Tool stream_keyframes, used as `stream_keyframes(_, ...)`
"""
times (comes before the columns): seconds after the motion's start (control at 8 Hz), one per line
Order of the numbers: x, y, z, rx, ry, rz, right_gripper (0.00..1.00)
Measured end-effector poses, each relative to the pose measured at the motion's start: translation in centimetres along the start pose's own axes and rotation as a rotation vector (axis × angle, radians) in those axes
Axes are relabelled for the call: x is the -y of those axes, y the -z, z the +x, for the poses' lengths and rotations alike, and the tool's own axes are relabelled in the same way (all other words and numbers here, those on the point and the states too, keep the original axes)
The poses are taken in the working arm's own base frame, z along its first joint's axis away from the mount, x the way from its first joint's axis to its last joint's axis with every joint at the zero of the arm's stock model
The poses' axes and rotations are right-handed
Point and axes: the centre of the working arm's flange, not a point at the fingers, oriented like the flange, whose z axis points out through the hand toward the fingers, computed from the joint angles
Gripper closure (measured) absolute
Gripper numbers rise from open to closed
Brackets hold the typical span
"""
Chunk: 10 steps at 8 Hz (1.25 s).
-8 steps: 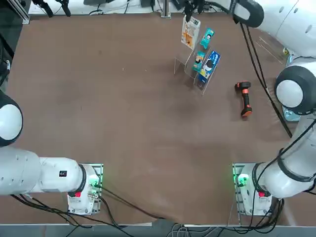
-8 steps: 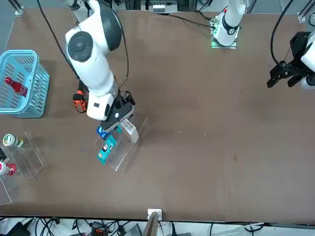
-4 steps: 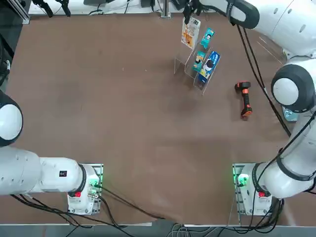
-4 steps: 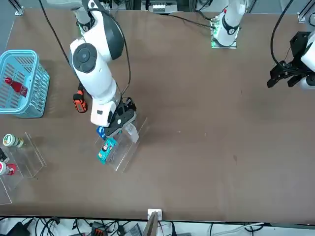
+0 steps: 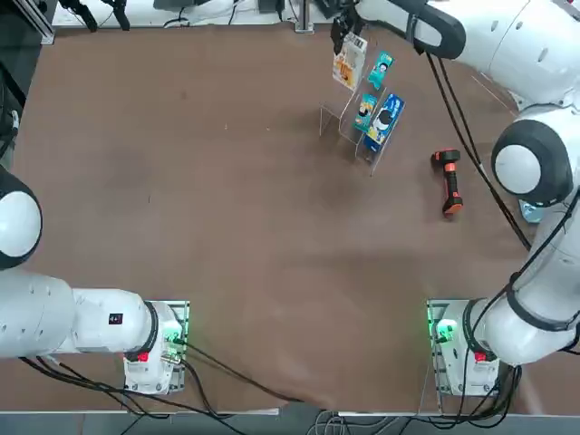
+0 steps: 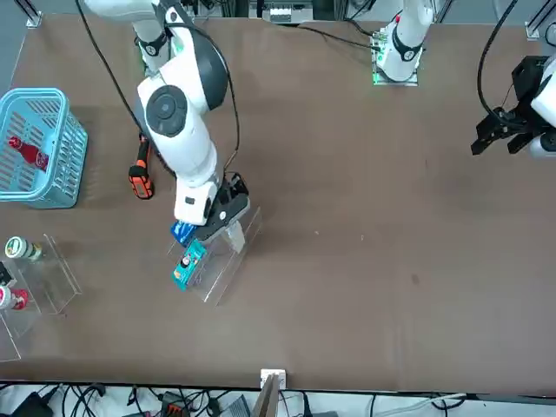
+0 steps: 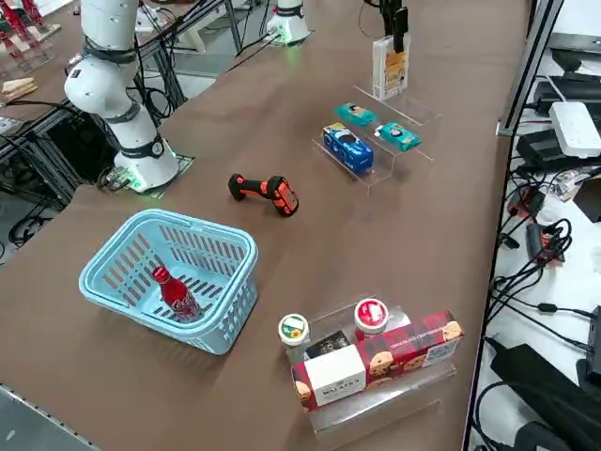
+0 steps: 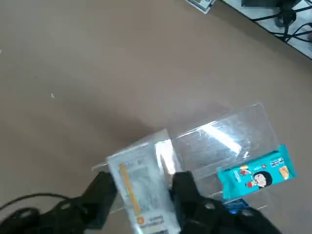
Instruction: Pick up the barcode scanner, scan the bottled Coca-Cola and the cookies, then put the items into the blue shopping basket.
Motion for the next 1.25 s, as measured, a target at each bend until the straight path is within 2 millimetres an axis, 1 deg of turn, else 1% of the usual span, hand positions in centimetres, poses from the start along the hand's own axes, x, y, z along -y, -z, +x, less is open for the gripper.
stream_keyframes(0.12,-0.3,0.1,0.0,-0.003,-0.003,-0.005,0.57)
stream_keyframes(0.25,-0.7,0.1,0.0,-0.003,-0.006,-0.008,0.63)
stream_keyframes(0.62,-1.1,0.2,0.0,0.002,-0.011,-0.011,0.63)
stream_keyframes(0.75,-1.5,0.8,0.0,0.01,-0.017,-0.015,0.68)
stream_keyframes(0.88,-2.5,3.3,-0.1,0.021,-0.034,-0.021,0.68)
stream_keyframes(1.0,-4.2,6.9,-0.8,0.037,-0.061,-0.032,0.68)
stream_keyframes(1.12,-6.9,11.0,-2.4,0.056,-0.081,-0.048,0.69)
stream_keyframes(1.25,-10.2,14.9,-5.0,0.098,-0.098,-0.064,0.69)
